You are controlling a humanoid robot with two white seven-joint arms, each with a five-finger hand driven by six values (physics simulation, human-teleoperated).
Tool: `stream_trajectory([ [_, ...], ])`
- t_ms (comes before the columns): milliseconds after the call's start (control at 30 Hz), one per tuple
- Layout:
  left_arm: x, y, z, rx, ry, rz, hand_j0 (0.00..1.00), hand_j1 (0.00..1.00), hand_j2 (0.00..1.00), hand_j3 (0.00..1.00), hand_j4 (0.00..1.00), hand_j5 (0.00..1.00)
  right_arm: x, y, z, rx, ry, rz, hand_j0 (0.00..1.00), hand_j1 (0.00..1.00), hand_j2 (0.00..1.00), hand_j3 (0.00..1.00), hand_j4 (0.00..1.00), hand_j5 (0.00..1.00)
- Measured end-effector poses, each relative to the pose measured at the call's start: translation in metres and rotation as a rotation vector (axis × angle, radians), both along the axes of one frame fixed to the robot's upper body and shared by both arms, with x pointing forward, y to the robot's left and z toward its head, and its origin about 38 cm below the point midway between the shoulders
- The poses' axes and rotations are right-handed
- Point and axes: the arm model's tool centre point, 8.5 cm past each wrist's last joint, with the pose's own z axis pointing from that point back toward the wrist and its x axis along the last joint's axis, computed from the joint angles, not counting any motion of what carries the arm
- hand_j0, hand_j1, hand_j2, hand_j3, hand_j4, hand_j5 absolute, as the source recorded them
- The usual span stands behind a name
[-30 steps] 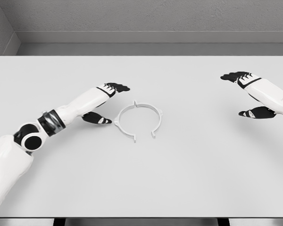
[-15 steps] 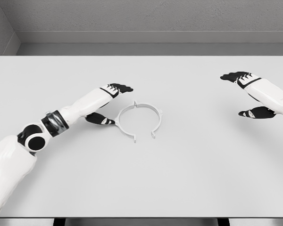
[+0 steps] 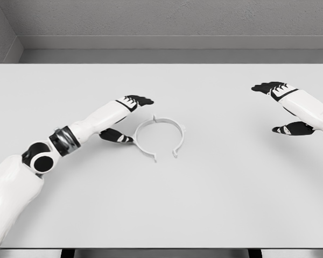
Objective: Assemble PVC drainage pipe clamps
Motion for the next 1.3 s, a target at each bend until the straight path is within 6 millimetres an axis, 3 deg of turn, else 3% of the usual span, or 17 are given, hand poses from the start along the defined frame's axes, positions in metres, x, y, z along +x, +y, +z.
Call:
stream_trajectory([
  [100,0.004,0.004,0.003,0.003,-0.004,0.009,1.00,1.00,1.00,1.00,1.00,1.00,0.000,0.000,0.000,0.000,0.000,0.000,1.00,1.00,1.00,1.00,1.00,1.00],
  [400,0.007,0.013,-0.013,0.010,0.041,0.046,1.00,1.00,1.00,1.00,1.00,1.00,0.000,0.000,0.000,0.000,0.000,0.000,1.00,1.00,1.00,1.00,1.00,1.00],
  [1300,0.002,-0.014,-0.018,-0.036,0.051,0.012,1.00,1.00,1.00,1.00,1.00,1.00,-0.001,-0.001,-0.001,0.002,0.002,-0.001,1.00,1.00,1.00,1.00,1.00,1.00],
])
